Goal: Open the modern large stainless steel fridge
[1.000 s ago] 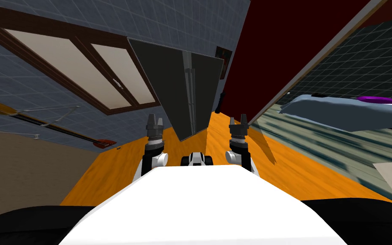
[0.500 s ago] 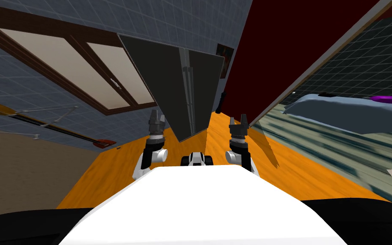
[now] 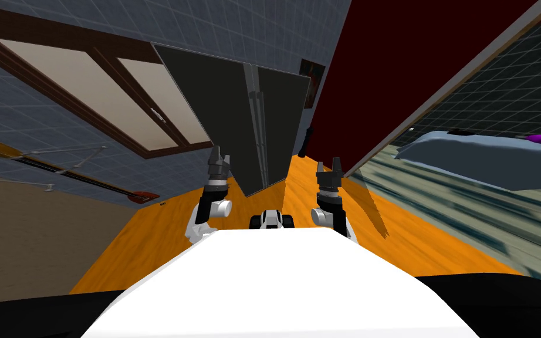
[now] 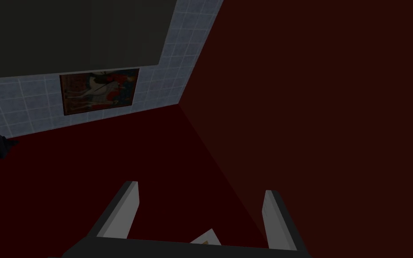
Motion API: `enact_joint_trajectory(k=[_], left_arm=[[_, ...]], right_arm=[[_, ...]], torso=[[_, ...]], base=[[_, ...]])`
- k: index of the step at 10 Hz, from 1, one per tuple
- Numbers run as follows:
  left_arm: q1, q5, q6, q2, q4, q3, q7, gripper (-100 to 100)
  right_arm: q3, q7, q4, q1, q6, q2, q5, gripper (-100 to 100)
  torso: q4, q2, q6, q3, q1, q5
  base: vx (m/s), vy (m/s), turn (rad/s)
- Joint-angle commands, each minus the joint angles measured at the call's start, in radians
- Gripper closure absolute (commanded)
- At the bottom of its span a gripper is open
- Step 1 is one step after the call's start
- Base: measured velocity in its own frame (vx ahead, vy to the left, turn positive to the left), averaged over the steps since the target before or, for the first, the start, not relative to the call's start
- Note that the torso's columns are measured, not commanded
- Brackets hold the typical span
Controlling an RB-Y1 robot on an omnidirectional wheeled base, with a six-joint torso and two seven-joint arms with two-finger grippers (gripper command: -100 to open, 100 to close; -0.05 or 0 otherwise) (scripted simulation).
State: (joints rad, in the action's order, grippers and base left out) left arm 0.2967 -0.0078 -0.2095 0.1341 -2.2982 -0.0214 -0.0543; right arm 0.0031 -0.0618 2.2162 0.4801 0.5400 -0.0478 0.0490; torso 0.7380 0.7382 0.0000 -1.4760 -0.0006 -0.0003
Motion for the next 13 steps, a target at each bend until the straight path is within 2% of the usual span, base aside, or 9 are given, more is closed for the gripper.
enact_joint_trajectory(k=[1, 2, 3, 5, 7, 8, 10, 11, 13], left_arm=[[-0.063, 0.005, 0.078, 0.009, 0.000, 0.008, 0.027, -100], [-0.063, 0.005, 0.084, 0.009, 0.000, 0.008, 0.027, -100], [-0.109, 0.011, 0.123, 0.015, 0.000, 0.016, 0.051, -100], [-0.154, 0.016, 0.174, 0.019, 0.000, 0.025, 0.077, -100], [-0.178, 0.016, 0.221, 0.019, 0.000, 0.025, 0.077, -100], [-0.219, 0.021, 0.257, 0.023, 0.001, 0.034, 0.103, -100], [-0.239, 0.021, 0.295, 0.023, 0.001, 0.034, 0.103, -100], [-0.284, 0.027, 0.330, 0.026, 0.002, 0.045, 0.130, -100], [-0.303, 0.027, 0.371, 0.026, 0.002, 0.045, 0.130, -100]], right_arm=[[0.000, 0.000, 0.000, 0.000, 0.000, 0.000, 0.000, 0], [0.000, 0.000, 0.000, 0.000, 0.000, 0.000, 0.000, 0], [0.000, 0.000, 0.000, 0.000, 0.000, 0.000, 0.000, 0], [0.000, 0.000, 0.000, 0.000, 0.000, 0.000, 0.000, 0], [0.000, 0.000, 0.000, 0.000, 0.000, 0.000, 0.000, 0], [0.000, 0.000, 0.000, 0.000, 0.000, 0.000, 0.000, 0], [0.000, 0.000, 0.000, 0.000, 0.000, 0.000, 0.000, 0], [0.000, 0.000, 0.000, 0.000, 0.000, 0.000, 0.000, 0], [0.000, 0.000, 0.000, 0.000, 0.000, 0.000, 0.000, 0]], torso=[[0.000, -0.001, 0.000, 0.000, 0.001, 0.000], [0.000, 0.000, 0.000, 0.000, 0.001, 0.001], [0.000, 0.001, 0.000, 0.001, 0.003, 0.001], [0.000, 0.000, 0.000, 0.000, 0.000, 0.000], [0.000, -0.001, 0.000, -0.001, -0.001, 0.000], [0.001, 0.002, 0.000, 0.001, 0.002, 0.001], [0.000, 0.000, 0.000, 0.000, 0.001, 0.000], [0.000, 0.001, 0.000, 0.001, 0.002, 0.001], [0.000, -0.001, 0.000, -0.001, -0.001, 0.000]], base=[[0.061, -0.071, 0.028], [0.036, -0.032, -0.011], [0.053, -0.049, 0.072], [0.074, -0.072, 0.053], [0.052, -0.075, 0.016], [0.057, -0.066, 0.057], [0.044, -0.051, 0.029], [0.053, -0.083, 0.060], [0.048, -0.066, 0.031]])
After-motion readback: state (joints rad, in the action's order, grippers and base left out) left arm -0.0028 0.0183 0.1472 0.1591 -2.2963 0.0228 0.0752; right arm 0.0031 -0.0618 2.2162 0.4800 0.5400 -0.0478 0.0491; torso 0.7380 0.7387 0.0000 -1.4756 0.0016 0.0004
